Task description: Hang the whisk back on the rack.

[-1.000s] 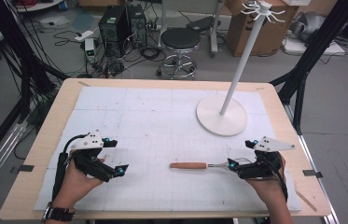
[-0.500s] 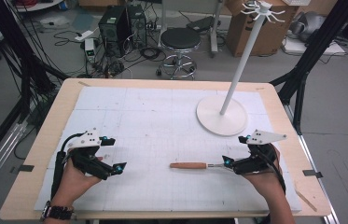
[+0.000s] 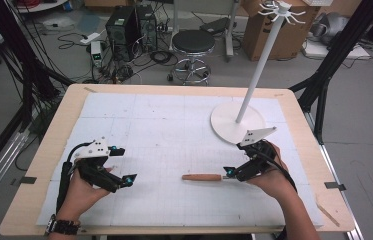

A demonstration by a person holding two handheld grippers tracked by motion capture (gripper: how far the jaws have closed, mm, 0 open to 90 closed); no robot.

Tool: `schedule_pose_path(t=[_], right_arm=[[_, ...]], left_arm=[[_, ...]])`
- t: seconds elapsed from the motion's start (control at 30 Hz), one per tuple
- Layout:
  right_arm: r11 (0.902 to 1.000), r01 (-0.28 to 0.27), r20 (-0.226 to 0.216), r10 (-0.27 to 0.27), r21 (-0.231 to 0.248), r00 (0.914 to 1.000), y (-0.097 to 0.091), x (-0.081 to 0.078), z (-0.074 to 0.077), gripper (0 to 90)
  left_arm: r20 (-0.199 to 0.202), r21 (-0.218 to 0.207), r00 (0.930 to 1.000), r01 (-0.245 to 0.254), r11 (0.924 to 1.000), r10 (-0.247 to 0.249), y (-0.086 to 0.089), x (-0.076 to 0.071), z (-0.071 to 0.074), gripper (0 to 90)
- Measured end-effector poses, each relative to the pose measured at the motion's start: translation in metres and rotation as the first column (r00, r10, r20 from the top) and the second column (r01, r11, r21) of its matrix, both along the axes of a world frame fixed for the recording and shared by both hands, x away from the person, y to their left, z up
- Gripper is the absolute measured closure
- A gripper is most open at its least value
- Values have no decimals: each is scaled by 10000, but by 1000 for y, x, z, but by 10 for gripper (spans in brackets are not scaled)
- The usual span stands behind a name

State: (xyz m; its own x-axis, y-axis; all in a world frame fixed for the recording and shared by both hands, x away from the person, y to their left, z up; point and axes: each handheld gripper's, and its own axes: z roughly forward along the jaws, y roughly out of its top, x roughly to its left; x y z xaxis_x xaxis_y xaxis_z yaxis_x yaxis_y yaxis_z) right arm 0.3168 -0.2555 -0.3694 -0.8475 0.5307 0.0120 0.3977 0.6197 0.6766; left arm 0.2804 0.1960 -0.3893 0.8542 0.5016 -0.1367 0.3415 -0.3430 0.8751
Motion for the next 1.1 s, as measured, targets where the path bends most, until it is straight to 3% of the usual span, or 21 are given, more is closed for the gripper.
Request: schedule_pose_path(t=[0.13,0.37,0.43,0.53,0.77,0.9,1.1], right_arm=[[9970,-352,-421,323,-694,9986,12,3,-10,25],[9878,-906,-872,799,-1267,9930,29,6,-22,69],[9823,-1155,-1104,997,-1473,9889,35,6,-26,151],[9728,-1504,-1585,1228,-1761,9797,43,9,-32,201],[9355,-2288,-2604,1580,-2692,9525,60,12,-47,487],[9216,-2201,-2240,1521,-3198,9626,62,7,-46,600],[9114,-2315,-2079,1671,-3402,9638,65,4,-45,655]], left_arm=[[-58,11,10000,-37,10000,37,0,0,-2,16],[-17,29,10000,-4,10000,4,-2,-1,-1,16],[-16,86,10000,18,10000,-18,-2,0,-1,16],[-29,106,10000,-37,9999,37,-2,-1,-2,16],[13,26,10000,-36,10000,36,-1,-1,0,16],[-1,115,10000,-13,9999,13,-1,0,-1,16],[24,109,10000,23,9999,-24,-3,-2,-1,16]])
